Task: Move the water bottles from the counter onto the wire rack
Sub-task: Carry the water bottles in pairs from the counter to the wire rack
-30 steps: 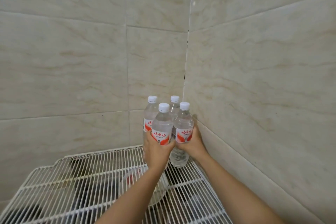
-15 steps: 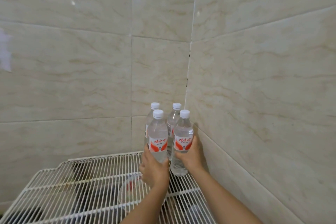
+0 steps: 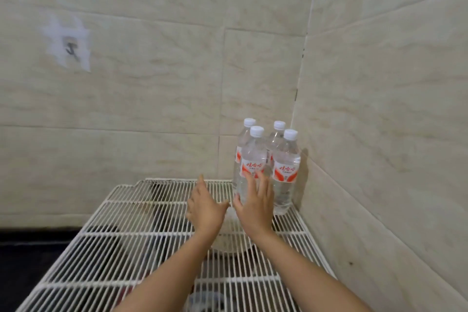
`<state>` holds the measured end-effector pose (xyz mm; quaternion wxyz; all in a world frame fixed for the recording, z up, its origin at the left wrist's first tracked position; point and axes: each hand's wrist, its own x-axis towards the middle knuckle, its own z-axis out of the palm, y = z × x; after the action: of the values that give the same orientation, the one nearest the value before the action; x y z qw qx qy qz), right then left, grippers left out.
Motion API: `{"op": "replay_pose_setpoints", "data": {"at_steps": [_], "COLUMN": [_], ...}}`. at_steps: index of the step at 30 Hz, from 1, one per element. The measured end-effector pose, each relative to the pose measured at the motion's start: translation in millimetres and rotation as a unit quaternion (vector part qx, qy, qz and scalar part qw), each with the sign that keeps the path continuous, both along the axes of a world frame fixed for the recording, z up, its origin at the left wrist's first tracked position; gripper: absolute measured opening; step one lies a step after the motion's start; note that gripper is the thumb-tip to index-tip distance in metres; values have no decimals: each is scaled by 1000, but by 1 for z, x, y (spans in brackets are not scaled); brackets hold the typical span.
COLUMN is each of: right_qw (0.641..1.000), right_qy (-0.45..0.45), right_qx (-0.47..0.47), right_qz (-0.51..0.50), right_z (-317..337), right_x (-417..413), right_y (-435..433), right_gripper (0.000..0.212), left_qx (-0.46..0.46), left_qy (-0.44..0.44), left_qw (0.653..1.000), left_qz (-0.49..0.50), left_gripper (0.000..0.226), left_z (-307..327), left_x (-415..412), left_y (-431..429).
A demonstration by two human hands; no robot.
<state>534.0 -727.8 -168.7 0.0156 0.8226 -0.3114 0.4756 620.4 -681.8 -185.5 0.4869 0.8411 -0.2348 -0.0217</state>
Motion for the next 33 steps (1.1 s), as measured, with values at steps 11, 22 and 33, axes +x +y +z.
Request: {"op": "replay_pose_setpoints", "data": {"at_steps": [11, 22, 33], "right_qw": [946, 834, 737], "right_qy": [78, 301, 385], "right_qx": [116, 70, -2], "right_qz": [291, 457, 556], "right_z": [-9, -23, -67], "right_x": [113, 167, 160], "right_y": [176, 447, 687], "right_gripper": [45, 66, 52], "left_qx": [91, 255, 336], "left_qy": [-7, -79, 23], "left_qw": [952, 863, 786], "left_qz": [291, 429, 519], "left_gripper": [60, 65, 57], "left_z": [11, -13, -38], "left_x": [89, 52, -39], "left_y": [287, 622, 869]}}
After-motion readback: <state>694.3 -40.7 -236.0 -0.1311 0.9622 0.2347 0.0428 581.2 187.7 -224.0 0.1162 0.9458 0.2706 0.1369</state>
